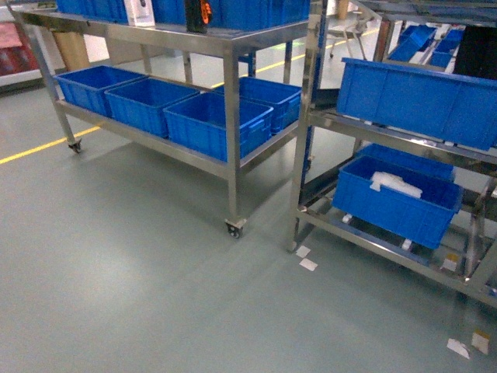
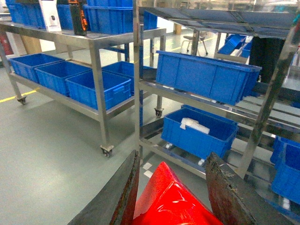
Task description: Pick red block from blue box to shelf
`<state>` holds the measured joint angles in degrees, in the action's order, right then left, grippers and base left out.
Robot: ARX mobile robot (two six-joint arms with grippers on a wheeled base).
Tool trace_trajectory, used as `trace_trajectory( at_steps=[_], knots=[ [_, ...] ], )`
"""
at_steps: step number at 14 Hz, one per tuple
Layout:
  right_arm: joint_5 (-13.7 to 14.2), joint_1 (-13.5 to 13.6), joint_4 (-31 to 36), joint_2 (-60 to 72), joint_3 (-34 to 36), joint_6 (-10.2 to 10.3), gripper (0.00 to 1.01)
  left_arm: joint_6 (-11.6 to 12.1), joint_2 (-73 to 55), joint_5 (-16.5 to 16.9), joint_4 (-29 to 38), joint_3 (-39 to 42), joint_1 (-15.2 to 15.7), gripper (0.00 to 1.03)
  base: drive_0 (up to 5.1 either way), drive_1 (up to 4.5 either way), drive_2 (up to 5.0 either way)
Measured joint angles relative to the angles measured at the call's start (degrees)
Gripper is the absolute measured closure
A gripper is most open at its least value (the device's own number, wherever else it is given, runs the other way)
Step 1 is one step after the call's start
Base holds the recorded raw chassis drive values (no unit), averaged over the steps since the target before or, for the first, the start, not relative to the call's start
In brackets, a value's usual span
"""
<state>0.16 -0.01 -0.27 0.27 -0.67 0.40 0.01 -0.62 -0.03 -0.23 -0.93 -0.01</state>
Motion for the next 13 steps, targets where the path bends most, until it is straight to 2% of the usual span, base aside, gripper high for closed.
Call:
trace_trajectory(
  at_steps=[13],
  knots=[
    [0.00,0.00,0.02,0.00,0.00,0.02,0.64,0.00,0.00,0.00,0.00,0.00,0.00,0.05,-1.5,-1.49,-1.5]
  ],
)
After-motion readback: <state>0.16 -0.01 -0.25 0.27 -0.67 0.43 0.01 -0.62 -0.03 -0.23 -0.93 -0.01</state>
